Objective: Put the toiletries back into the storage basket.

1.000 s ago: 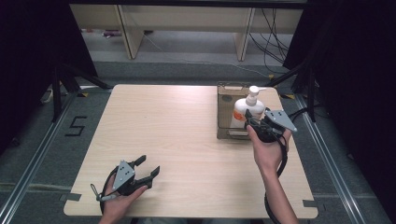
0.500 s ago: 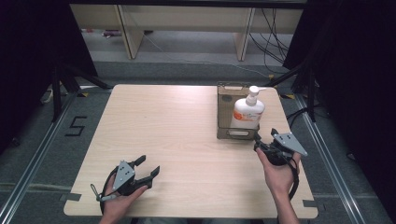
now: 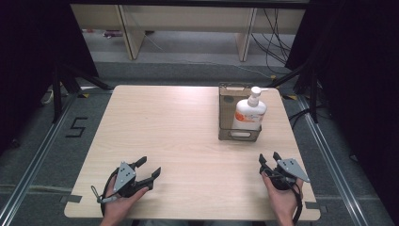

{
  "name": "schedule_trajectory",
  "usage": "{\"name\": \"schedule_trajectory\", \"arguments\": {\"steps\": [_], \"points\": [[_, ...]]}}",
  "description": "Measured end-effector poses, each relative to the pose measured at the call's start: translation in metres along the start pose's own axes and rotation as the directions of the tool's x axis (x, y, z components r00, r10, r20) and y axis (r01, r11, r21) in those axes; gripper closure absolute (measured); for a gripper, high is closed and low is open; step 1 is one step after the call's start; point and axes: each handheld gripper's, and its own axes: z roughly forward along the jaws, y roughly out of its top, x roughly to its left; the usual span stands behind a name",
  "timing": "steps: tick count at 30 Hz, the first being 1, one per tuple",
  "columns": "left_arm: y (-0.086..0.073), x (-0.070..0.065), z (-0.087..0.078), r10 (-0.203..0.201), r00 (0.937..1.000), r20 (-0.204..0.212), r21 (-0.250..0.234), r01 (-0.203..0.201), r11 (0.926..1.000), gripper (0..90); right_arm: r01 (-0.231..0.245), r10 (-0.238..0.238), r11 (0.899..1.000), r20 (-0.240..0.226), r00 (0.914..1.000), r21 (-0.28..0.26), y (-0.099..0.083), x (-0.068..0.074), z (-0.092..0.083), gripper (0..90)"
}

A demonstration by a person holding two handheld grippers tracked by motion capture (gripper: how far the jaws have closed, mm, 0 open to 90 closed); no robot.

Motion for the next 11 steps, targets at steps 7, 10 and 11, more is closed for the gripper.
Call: {"name": "schedule_trajectory", "arguments": {"steps": [7,10,11], "points": [[0.0,0.0,0.001,0.001,1.0,0.006,-0.001,-0.001,1.0,30.6,-0.02,0.02,1.0,-0.05,0.9985,-0.009,-0.011,0.004,0.002,51.6],[0.0,0.001,0.002,0.001,0.9999,0.014,-0.012,0.0,0.9999,30.6,-0.004,0.004,1.0,-0.026,0.9996,-0.003,-0.012,0.003,0.0,53.8],[0.0,0.001,0.002,0.003,0.9999,0.015,-0.009,-0.003,1.0,30.5,-0.023,0.022,1.0,-0.045,0.9987,-0.018,-0.013,0.004,0.002,54.1]]}}
